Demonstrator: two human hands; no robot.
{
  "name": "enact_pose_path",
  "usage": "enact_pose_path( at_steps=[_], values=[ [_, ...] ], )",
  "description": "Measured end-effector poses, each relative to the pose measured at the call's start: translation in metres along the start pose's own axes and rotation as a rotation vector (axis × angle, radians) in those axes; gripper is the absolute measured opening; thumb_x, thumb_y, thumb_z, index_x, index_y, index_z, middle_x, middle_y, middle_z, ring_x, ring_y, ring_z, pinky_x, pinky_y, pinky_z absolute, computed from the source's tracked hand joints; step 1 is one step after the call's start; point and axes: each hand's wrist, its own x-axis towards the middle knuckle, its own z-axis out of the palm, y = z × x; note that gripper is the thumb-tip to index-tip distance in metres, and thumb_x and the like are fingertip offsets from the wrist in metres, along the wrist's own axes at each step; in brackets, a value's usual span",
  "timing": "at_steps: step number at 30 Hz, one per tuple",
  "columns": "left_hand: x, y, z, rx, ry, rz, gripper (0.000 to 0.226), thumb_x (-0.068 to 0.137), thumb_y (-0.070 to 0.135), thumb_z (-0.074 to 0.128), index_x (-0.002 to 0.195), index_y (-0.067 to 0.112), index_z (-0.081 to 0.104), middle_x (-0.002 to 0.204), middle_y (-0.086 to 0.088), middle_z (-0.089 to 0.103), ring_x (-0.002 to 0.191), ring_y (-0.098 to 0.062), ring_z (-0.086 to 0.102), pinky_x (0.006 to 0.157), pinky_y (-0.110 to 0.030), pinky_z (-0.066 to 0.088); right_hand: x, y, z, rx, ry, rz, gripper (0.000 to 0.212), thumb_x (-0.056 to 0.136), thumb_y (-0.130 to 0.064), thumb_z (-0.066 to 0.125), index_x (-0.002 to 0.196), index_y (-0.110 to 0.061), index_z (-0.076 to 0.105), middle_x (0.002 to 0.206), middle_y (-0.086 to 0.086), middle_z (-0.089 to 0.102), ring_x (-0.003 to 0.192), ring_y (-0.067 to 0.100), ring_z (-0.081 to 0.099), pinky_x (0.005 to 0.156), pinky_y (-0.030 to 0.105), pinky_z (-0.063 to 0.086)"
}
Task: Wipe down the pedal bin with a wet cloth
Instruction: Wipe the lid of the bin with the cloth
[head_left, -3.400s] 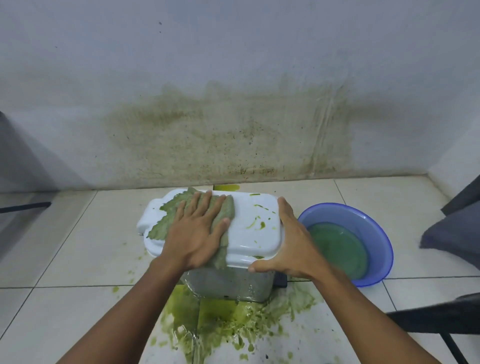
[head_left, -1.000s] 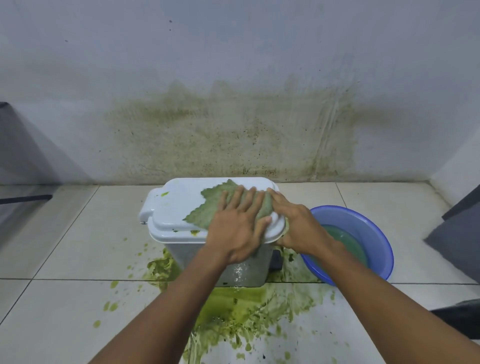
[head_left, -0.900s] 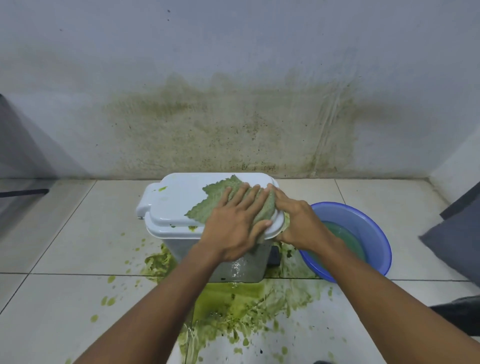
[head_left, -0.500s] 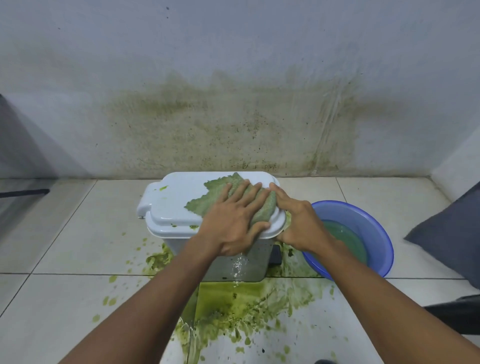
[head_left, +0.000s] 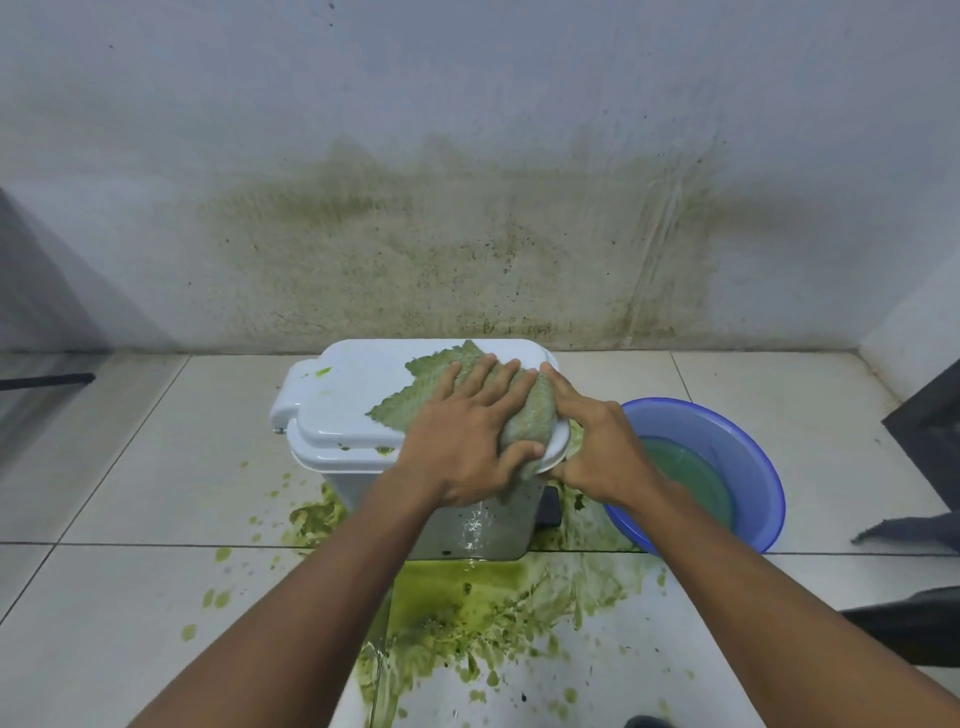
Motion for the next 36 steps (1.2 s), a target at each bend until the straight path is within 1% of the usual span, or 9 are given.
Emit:
enact_pose_path(
  at_steps=[6,9,14,16,20,23,26,30,36],
  values=[
    [-0.03,-0.047,-0.007,-0.078,0.039,-0.019,0.08,0.093,0.076,0.031,0.16,0.039,0.01,0.168,0.012,0.008,0.155,-0.007,-0.002,0.128,-0.042,0.002,-0.001,0.005,-0.001,-0.062,-0.005,-0.007,0.102,0.062,-0.014,0.094,0.15,-0.023,0.043,0.159,-0.01,0.032,0.145,0.005,0.032,0.118,0.033,0.036],
    [-0.041,-0.065,-0.009,-0.036,0.046,-0.103,0.086,0.089,0.082,0.028,0.161,0.038,0.01,0.168,0.01,0.009,0.156,-0.01,0.0,0.127,-0.042,0.0,-0.002,0.004,0.002,-0.052,0.003,0.002,0.1,0.064,-0.013,0.092,0.15,-0.022,0.043,0.158,-0.012,0.029,0.146,0.006,0.032,0.119,0.031,0.033],
    [-0.006,-0.008,-0.001,-0.016,0.029,-0.089,0.086,0.09,0.079,0.025,0.161,0.034,0.006,0.17,0.002,0.008,0.157,-0.021,0.0,0.126,-0.05,0.0,-0.002,-0.003,0.001,-0.015,0.019,0.001,0.099,0.065,-0.019,0.093,0.15,-0.019,0.043,0.156,-0.01,0.033,0.142,0.008,0.039,0.115,0.027,0.038],
    [0.002,0.002,0.002,-0.015,0.019,-0.066,0.085,0.093,0.076,0.028,0.162,0.031,0.008,0.17,0.003,0.008,0.157,-0.019,-0.001,0.127,-0.048,0.0,-0.001,-0.002,0.001,0.006,-0.003,0.012,0.105,0.063,-0.024,0.095,0.152,-0.019,0.04,0.157,-0.007,0.037,0.14,0.006,0.041,0.113,0.025,0.04],
    [-0.022,-0.032,-0.001,-0.033,0.078,0.007,0.078,0.094,0.073,0.028,0.161,0.035,0.016,0.168,0.006,0.016,0.156,-0.013,0.006,0.127,-0.045,0.008,-0.002,0.003,0.0,-0.032,0.003,-0.005,0.101,0.061,-0.013,0.094,0.149,-0.022,0.045,0.156,-0.012,0.033,0.143,0.003,0.035,0.116,0.027,0.036],
    [-0.036,-0.054,-0.003,-0.016,0.088,-0.047,0.078,0.094,0.072,0.031,0.16,0.034,0.019,0.167,0.006,0.019,0.156,-0.013,0.008,0.128,-0.044,0.006,-0.003,0.002,0.003,-0.021,0.019,0.004,0.098,0.063,-0.009,0.092,0.148,-0.021,0.046,0.156,-0.012,0.032,0.145,0.006,0.035,0.117,0.029,0.035],
    [-0.02,-0.032,-0.002,-0.001,0.068,-0.077,0.083,0.093,0.075,0.031,0.161,0.03,0.018,0.168,0.001,0.019,0.157,-0.021,0.009,0.127,-0.048,0.004,-0.003,-0.001,0.004,-0.025,0.026,0.008,0.095,0.064,-0.011,0.091,0.148,-0.019,0.047,0.156,-0.01,0.033,0.144,0.01,0.037,0.116,0.031,0.037],
    [-0.005,-0.007,0.003,-0.009,0.054,-0.058,0.082,0.094,0.075,0.029,0.162,0.032,0.012,0.169,0.002,0.013,0.157,-0.019,0.004,0.127,-0.048,0.001,-0.003,0.0,0.003,0.006,0.014,0.017,0.098,0.064,-0.013,0.093,0.149,-0.015,0.044,0.156,-0.009,0.034,0.145,0.01,0.036,0.117,0.029,0.036],
    [-0.035,-0.055,-0.004,-0.042,0.071,-0.074,0.082,0.091,0.078,0.029,0.161,0.036,0.016,0.168,0.007,0.014,0.156,-0.012,0.005,0.128,-0.045,0.004,-0.004,0.0,0.001,-0.032,0.012,0.016,0.097,0.064,-0.006,0.09,0.149,-0.021,0.045,0.155,-0.016,0.028,0.145,0.004,0.032,0.117,0.027,0.033]
  ],
)
